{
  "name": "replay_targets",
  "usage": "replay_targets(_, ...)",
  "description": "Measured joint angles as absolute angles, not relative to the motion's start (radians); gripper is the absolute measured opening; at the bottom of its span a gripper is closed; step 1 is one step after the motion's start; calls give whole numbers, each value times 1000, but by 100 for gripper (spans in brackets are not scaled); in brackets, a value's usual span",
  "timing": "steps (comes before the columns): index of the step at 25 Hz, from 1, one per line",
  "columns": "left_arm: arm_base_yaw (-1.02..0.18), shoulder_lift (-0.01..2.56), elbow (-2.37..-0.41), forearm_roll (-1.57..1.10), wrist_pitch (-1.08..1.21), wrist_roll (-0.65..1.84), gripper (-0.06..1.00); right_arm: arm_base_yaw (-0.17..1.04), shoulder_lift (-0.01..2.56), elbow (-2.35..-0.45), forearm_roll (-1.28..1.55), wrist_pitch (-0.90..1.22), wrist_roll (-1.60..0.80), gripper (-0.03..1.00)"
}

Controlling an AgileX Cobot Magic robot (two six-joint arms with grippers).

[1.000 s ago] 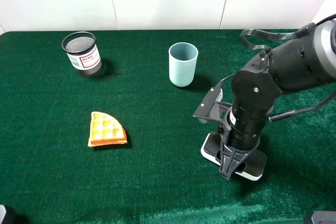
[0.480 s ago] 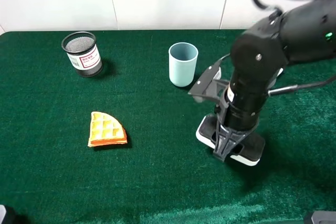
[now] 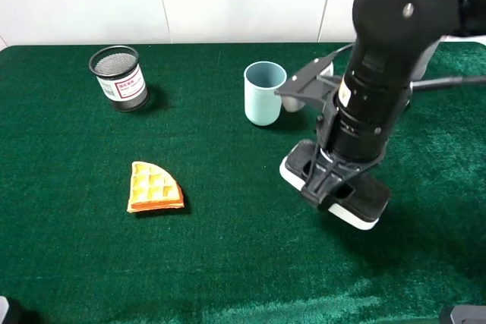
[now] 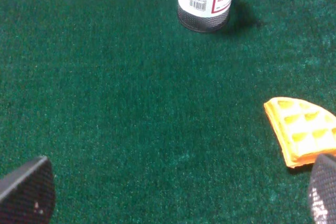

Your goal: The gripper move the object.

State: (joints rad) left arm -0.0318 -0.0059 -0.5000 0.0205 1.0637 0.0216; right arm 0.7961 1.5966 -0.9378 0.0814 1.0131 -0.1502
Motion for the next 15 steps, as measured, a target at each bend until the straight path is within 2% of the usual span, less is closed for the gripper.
replay_targets(10,-32,-6,-500,21,1064,22,98,793,1597,-1077,102,1076,18,47)
replay_targets(15,-32,-6,-500,21,1064,22,98,714,1597,-1122,137,1085,80,47)
